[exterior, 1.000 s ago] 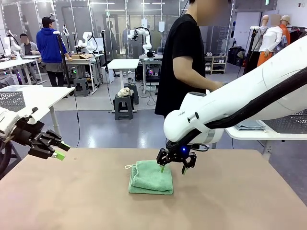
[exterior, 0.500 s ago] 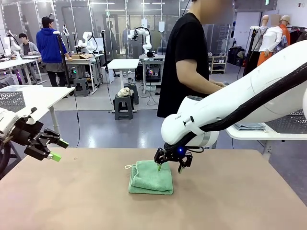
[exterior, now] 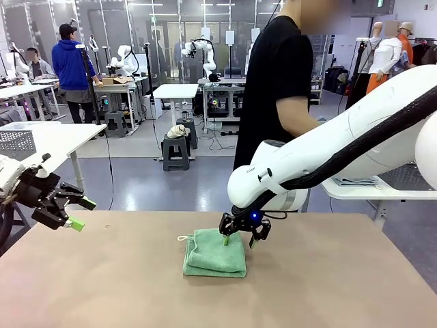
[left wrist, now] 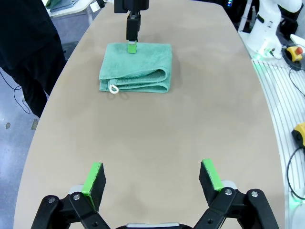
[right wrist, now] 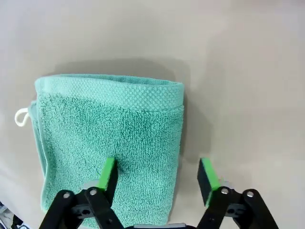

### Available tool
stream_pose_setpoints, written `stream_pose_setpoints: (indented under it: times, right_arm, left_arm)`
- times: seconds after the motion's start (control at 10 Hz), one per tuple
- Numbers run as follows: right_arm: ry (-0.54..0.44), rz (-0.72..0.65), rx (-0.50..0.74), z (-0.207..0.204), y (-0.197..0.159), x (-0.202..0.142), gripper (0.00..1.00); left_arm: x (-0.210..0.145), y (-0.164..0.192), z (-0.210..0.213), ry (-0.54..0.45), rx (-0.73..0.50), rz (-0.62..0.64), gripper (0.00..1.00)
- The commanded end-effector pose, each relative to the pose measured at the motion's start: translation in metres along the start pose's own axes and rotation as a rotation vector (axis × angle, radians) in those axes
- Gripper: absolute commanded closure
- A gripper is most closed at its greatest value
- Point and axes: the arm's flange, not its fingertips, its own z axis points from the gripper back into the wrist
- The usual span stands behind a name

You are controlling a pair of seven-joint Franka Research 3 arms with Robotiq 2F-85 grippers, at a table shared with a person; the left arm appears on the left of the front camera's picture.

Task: Fold the towels and place them in the basket.
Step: Place the folded Towel with hook on the right side of the table.

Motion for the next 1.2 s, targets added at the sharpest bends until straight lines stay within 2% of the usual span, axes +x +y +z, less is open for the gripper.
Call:
stream_pose_setpoints:
  times: [0.0,0.1,0.2,0.3,0.4,0.5,0.6,0.7,0.8,0.9,1.0,1.1]
  right_arm:
    - [-0.013,-0.022,0.026,-0.0024,-0.0014,0.0015,0.39]
    - [-0.011,-0.023,0.028,-0.0038,-0.0022,0.0013,0.24]
    - [-0.01,-0.022,0.031,-0.0048,-0.0029,0.0013,0.58]
    - [-0.007,-0.022,0.035,-0.0052,-0.0029,0.0013,0.44]
    - [-0.005,-0.02,0.038,-0.0049,-0.0026,0.0014,0.78]
    - [-0.001,-0.017,0.04,-0.0049,-0.0025,0.0013,0.63]
    - [0.002,-0.012,0.038,-0.0048,-0.0031,0.001,0.98]
    - [0.005,-0.006,0.037,-0.0044,-0.0036,0.0002,0.66]
    - [0.007,-0.002,0.034,-0.0035,-0.0038,-0.0001,1.0]
    - [0.009,0.002,0.032,-0.003,-0.0038,-0.0004,0.86]
    - [-0.02,-0.01,0.028,-0.002,-0.0037,0.0004,1.0]
    - [0.006,-0.014,0.01,-0.0031,-0.0001,-0.0005,1.0]
  left_arm:
    - [0.0035,-0.0073,0.001,-0.027,0.014,-0.019,0.0]
    - [0.0043,-0.0076,0.0007,-0.027,0.015,-0.02,0.0]
    - [0.0043,-0.008,0.0005,-0.025,0.016,-0.02,0.0]
    - [0.0049,-0.0087,0.0005,-0.024,0.018,-0.021,0.0]
    - [0.0065,-0.009,0.0004,-0.022,0.018,-0.021,0.0]
    - [0.0064,-0.0092,0.0011,-0.02,0.018,-0.021,0.0]
    - [0.0069,-0.0091,0.0005,-0.019,0.018,-0.021,0.0]
    - [0.0076,-0.0092,-0.0003,-0.018,0.017,-0.02,0.0]
    - [0.007,-0.0093,-0.0004,-0.019,0.016,-0.019,0.0]
    - [0.0061,-0.0097,-0.0002,-0.02,0.014,-0.02,0.0]
    - [0.0055,-0.0106,0.0,-0.019,0.011,-0.026,0.0]
    - [0.0071,-0.0098,-0.0013,0.001,0.033,-0.028,0.0]
